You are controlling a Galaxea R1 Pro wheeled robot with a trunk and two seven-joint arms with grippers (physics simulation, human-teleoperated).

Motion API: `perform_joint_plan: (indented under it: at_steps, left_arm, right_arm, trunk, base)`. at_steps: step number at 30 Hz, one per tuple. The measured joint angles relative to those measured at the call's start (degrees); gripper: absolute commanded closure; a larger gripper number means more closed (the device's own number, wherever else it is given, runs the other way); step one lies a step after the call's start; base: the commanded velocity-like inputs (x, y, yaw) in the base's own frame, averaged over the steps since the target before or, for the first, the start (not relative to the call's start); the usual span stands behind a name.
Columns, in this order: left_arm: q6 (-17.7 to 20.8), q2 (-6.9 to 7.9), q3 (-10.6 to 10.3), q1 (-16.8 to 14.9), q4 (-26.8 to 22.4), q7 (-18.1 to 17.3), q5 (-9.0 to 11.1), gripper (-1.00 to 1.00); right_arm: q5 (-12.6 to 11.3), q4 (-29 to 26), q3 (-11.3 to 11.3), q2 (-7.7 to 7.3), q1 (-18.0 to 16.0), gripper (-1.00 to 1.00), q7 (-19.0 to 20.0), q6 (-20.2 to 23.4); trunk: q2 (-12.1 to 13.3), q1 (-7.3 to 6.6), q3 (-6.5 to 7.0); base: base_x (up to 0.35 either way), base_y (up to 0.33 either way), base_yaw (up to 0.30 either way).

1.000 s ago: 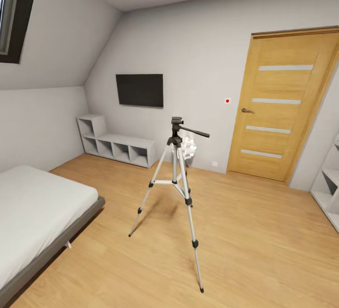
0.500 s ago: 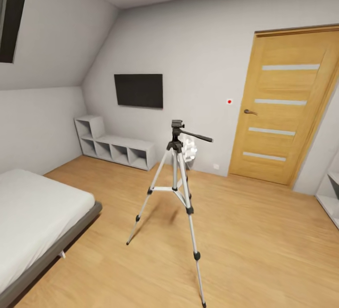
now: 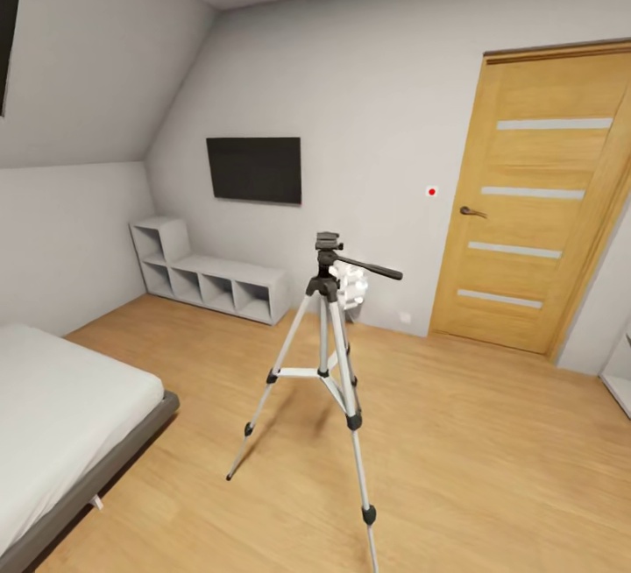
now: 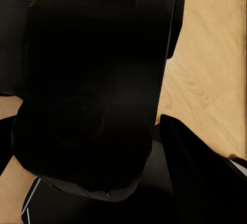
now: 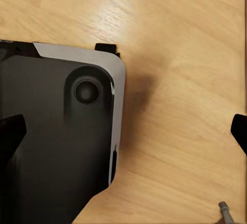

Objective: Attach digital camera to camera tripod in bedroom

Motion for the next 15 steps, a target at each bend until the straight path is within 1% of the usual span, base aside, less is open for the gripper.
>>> perform_joint_plan:
  at_steps: [12,15]
  left_arm:
    - [0.00,0.00,0.00,0.00,0.00,0.00,0.00,1.00]
    - [-0.06,0.03,0.00,0.00,0.00,0.00,0.02,1.00]
  right_arm:
    - [0.18,0.03,0.09,0.19,-0.01,-1.00,-0.02,0.06]
    - [0.18,0.02,0.09,0.24,0.01,-1.00,-0.02,0.09]
  trunk:
    - [0.00,0.00,0.00]
    - [0.01,0.01,0.00]
  base:
    - [0.280,-0.163,0.000]
    - [0.165,-0.109,0.007]
